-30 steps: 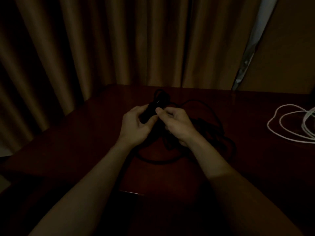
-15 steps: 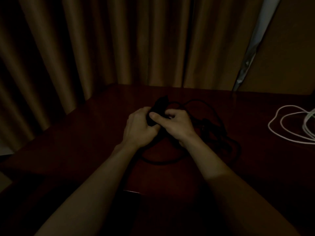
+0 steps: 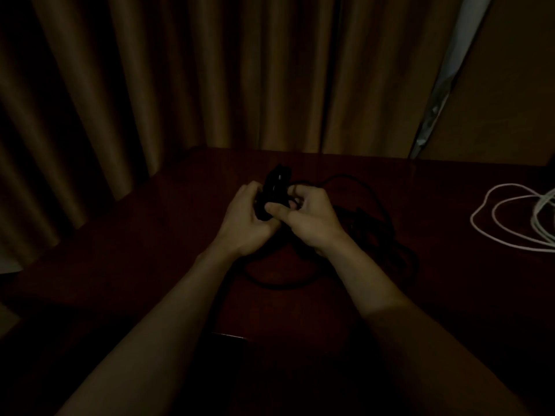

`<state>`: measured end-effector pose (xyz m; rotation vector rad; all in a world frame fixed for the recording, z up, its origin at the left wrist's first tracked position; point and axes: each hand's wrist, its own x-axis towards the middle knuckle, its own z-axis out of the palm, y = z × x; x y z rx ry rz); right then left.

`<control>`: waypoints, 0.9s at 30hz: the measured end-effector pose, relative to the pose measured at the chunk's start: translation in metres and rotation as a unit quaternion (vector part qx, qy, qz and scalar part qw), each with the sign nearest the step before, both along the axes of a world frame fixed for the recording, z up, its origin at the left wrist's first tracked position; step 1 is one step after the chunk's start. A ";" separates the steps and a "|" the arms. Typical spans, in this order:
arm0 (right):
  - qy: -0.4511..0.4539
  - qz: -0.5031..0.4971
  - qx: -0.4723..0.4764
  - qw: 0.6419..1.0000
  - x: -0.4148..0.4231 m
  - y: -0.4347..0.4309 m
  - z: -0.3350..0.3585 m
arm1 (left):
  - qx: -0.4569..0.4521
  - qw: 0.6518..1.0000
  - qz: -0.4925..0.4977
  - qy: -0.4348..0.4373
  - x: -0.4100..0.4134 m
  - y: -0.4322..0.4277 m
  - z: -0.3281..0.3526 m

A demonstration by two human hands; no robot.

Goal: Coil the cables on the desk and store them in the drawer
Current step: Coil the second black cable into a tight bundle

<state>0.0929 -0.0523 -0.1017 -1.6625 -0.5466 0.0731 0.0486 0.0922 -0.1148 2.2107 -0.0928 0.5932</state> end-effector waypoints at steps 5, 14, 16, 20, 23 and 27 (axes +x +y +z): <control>0.017 0.026 0.003 1.000 0.003 -0.008 0.004 | -0.094 0.993 -0.057 0.036 -0.004 0.002 0.001; 0.099 0.046 0.033 0.993 0.000 -0.010 0.009 | -0.028 1.000 0.002 0.000 0.001 -0.001 -0.003; 0.120 0.054 0.046 0.990 0.001 -0.014 0.010 | 0.002 1.000 0.015 -0.006 0.002 -0.001 -0.004; 0.136 0.074 0.082 0.984 0.001 -0.019 0.012 | 0.005 1.000 0.008 0.009 0.002 -0.001 -0.002; 0.139 0.079 0.072 0.984 0.003 -0.021 0.014 | 0.001 1.000 -0.001 0.013 0.001 -0.001 -0.002; 0.119 0.058 0.045 0.990 0.000 -0.018 0.013 | -0.011 1.000 0.011 0.020 0.001 -0.001 -0.001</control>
